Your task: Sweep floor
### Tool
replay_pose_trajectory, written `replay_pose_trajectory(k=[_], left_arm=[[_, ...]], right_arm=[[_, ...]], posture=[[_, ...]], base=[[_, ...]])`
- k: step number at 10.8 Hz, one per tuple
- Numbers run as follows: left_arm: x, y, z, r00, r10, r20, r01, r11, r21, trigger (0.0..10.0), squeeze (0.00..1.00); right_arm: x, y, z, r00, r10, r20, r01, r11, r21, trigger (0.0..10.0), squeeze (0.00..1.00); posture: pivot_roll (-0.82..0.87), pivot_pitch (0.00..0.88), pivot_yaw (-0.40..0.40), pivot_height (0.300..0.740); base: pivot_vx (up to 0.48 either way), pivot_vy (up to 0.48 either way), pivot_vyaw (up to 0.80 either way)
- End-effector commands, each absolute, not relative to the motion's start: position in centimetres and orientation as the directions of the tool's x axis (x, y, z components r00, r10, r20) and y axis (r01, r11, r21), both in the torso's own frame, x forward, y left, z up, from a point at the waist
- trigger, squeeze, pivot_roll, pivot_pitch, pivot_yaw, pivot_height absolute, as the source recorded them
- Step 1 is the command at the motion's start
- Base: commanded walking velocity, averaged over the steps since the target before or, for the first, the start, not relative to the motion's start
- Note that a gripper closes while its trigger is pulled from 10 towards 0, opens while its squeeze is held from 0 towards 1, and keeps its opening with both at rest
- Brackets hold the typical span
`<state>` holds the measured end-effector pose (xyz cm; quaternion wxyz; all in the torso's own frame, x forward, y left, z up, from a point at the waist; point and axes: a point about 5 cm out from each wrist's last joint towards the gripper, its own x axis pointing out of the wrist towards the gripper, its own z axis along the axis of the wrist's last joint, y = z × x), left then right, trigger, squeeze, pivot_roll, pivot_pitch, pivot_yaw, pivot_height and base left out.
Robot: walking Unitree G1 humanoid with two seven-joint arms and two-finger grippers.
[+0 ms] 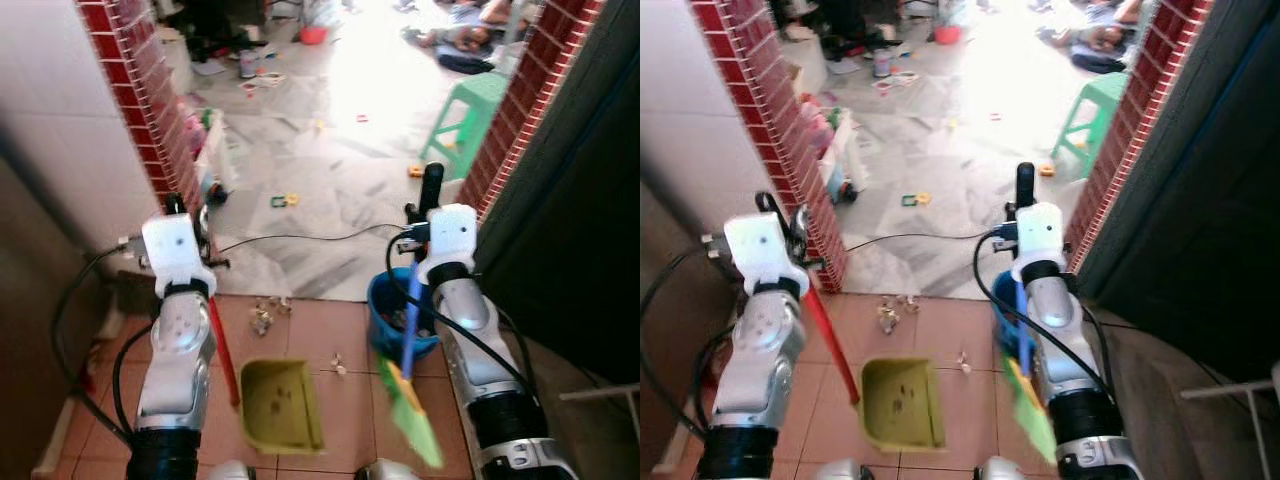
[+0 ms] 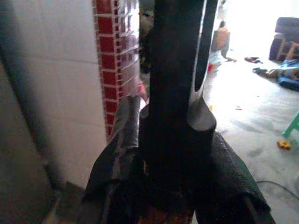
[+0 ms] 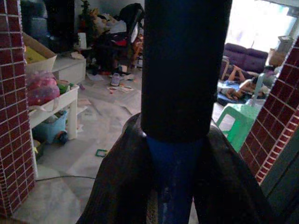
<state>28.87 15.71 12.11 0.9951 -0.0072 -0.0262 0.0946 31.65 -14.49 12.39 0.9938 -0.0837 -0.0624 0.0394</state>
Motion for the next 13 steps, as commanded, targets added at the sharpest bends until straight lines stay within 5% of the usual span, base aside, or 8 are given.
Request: replay_pose_trajectory(k=[1, 5, 13], left_arm=[[29.2, 15.8, 13.3, 0.975, 0.191, 0.112, -0.187, 0.981, -0.041, 10.0, 0.00], [29.4, 15.4, 13.6, 0.974, 0.178, 0.137, -0.174, 0.984, -0.038, 10.0, 0.00], [29.5, 14.5, 13.7, 0.980, 0.133, 0.150, -0.129, 0.991, -0.034, 10.0, 0.00]], right_arm=[[31.9, -14.3, 13.6, 0.980, 0.097, 0.174, -0.066, 0.981, -0.180, 10.0, 0.00], [32.1, -14.2, 13.8, 0.977, 0.113, 0.181, -0.079, 0.980, -0.182, 10.0, 0.00], [32.1, -14.0, 14.0, 0.972, 0.127, 0.199, -0.086, 0.976, -0.201, 10.0, 0.00]], posture=[[-0.01, 0.000, -0.012, 0.740], [-0.02, 0.000, -0.019, 0.740], [-0.02, 0.000, -0.014, 0.740]], base=[[0.000, 0.431, 0.00], [0.142, 0.405, 0.00], [0.476, 0.000, 0.00]])
